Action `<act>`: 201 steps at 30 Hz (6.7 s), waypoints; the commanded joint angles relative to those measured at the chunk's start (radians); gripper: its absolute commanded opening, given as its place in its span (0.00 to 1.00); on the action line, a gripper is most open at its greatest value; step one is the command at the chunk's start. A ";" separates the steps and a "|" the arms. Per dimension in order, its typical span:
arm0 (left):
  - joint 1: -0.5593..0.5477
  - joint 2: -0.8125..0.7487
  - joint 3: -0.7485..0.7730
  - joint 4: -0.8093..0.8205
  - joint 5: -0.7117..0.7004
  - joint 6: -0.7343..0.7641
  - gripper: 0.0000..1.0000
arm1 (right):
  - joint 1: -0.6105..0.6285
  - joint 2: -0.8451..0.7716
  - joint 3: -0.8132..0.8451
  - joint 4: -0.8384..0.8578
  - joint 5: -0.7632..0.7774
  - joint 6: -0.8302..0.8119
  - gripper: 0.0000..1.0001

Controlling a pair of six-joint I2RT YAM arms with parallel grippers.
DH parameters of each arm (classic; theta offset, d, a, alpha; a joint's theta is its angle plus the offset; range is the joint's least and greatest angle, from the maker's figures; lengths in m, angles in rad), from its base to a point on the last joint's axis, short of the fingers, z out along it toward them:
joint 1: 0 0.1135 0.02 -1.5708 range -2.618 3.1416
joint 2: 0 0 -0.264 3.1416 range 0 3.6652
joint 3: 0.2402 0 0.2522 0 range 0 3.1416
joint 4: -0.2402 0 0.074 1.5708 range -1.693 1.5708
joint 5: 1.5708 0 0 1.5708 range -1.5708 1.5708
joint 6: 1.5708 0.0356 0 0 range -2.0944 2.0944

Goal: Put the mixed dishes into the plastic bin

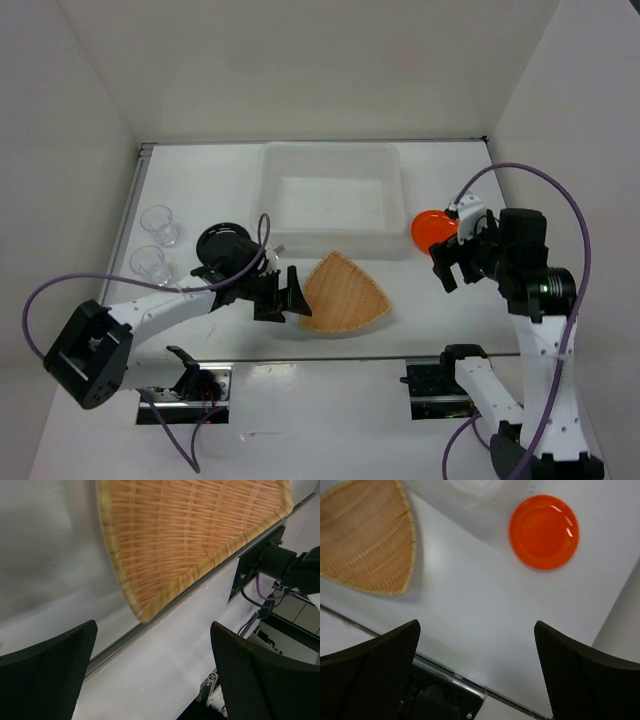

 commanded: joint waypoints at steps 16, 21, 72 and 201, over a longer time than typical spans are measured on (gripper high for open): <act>-0.046 -0.216 0.041 0.009 -0.254 -0.096 1.00 | 0.175 0.349 0.037 0.188 -0.089 0.204 0.99; -0.046 -0.337 -0.036 -0.033 -0.277 -0.162 1.00 | 0.175 0.455 -0.003 0.200 -0.162 0.196 0.99; -0.037 -0.608 -0.050 -0.277 -0.442 -0.330 1.00 | 0.290 0.834 -0.104 0.374 -0.491 0.383 0.98; 0.193 -0.612 0.469 -0.573 -0.642 -0.198 0.91 | 0.266 0.757 0.387 0.498 -0.749 0.609 0.00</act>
